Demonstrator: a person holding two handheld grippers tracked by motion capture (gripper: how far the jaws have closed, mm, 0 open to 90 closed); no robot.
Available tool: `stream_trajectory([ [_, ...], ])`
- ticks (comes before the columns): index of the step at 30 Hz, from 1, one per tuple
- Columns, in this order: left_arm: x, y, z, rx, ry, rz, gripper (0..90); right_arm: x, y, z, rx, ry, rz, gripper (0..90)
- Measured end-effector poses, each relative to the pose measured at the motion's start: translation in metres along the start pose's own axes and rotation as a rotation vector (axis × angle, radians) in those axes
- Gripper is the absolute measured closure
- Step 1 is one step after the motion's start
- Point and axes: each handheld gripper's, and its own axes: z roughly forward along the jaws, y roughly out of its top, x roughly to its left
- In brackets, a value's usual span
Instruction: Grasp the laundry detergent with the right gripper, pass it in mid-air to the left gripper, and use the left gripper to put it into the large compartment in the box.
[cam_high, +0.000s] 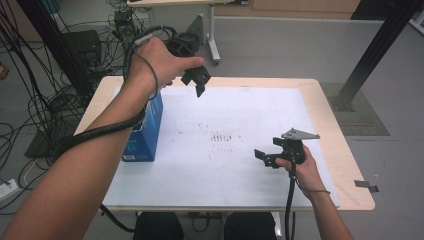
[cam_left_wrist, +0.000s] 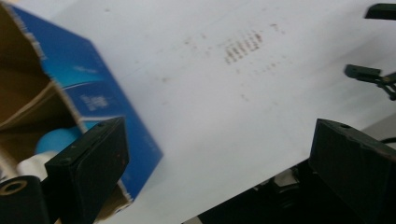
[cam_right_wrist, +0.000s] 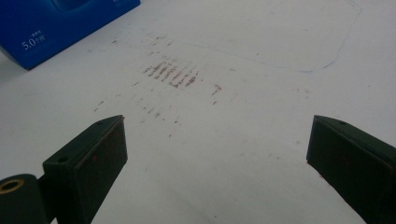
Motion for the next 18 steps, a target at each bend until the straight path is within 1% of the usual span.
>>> stream_trajectory([
  [1,0.000,0.000,0.000,0.000,0.000,0.000,5.6,0.000,0.000,0.000,0.000,0.000,0.000,4.8],
  [3,-0.008,0.003,0.007,0.008,0.001,0.025,5.7,0.000,0.000,-0.001,-0.003,-0.001,0.003,4.7],
  [4,-0.013,0.004,0.013,0.009,-0.006,0.036,5.7,0.000,0.000,-0.002,-0.003,-0.001,0.003,4.7],
  [5,-0.013,0.004,0.013,0.009,-0.006,0.036,5.8,0.000,0.000,-0.002,-0.003,-0.001,0.003,4.7],
  [6,-0.017,0.006,0.020,0.010,-0.010,0.045,5.8,0.000,0.000,-0.003,-0.001,-0.002,0.004,4.7],
  [8,-0.018,0.006,0.022,0.009,-0.014,0.046,5.8,0.000,0.000,-0.003,0.000,-0.003,0.003,4.7],
  [10,-0.022,0.008,0.033,0.021,-0.024,0.059,5.8,0.000,0.000,-0.004,0.000,-0.005,0.003,4.7],
  [11,-0.022,0.008,0.033,0.021,-0.024,0.059,5.8,0.000,0.000,-0.004,0.000,-0.005,0.003,4.7],
  [12,-0.025,0.009,0.041,0.023,-0.035,0.078,5.8,0.000,0.000,-0.004,0.002,-0.004,-0.001,4.7],
  [13,-0.025,0.009,0.041,0.023,-0.035,0.078,5.8,0.000,0.000,-0.004,0.002,-0.004,-0.001,4.7],
  [14,-0.028,0.008,0.045,0.019,-0.037,0.079,5.8,0.000,0.001,-0.004,0.004,-0.004,-0.001,4.7],
  [15,-0.031,0.009,0.051,0.026,-0.034,0.089,5.7,0.000,0.001,-0.004,0.005,-0.004,-0.002,4.7],
  [18,-0.035,0.009,0.062,0.029,-0.038,0.099,5.7,0.000,0.003,-0.004,0.008,-0.004,-0.004,4.8],
])
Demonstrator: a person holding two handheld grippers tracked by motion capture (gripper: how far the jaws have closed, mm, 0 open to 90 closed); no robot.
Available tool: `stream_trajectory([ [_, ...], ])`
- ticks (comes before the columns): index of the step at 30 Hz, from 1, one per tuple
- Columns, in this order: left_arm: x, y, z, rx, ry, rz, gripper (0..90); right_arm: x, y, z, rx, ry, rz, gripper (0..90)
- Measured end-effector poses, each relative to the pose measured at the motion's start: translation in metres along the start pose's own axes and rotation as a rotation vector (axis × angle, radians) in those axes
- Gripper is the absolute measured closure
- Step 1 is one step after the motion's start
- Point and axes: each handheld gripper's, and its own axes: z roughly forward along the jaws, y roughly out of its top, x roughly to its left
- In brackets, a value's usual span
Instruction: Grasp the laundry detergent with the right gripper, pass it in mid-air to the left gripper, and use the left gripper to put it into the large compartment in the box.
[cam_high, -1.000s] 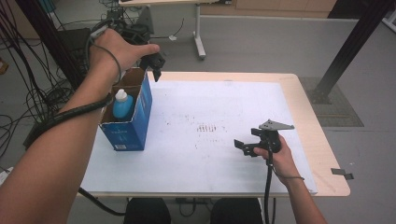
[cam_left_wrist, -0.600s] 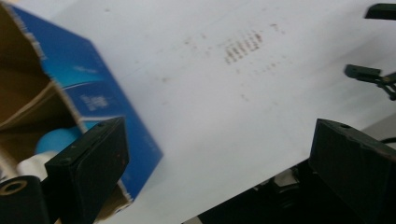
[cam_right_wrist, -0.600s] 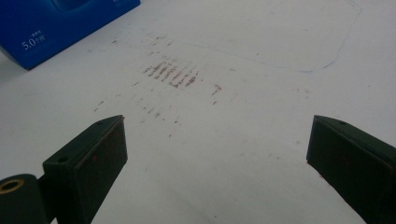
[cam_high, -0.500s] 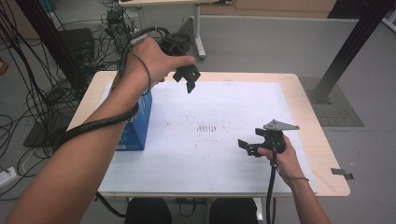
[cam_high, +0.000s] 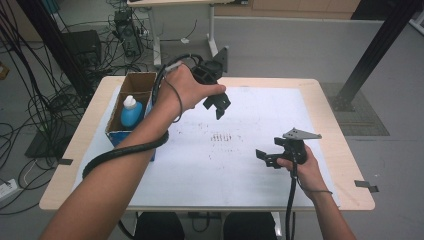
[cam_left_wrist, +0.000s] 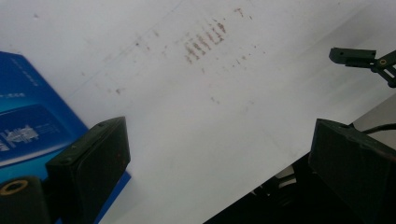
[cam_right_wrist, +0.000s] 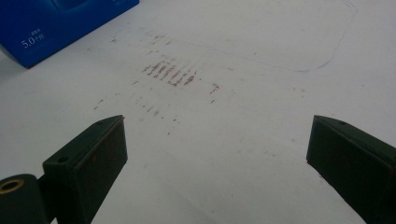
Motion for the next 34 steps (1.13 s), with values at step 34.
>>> stream_trajectory([
  [34,-0.004,-0.005,0.086,0.049,-0.049,0.016,6.5,0.006,0.031,-0.011,0.091,-0.051,-0.048,4.9],
])
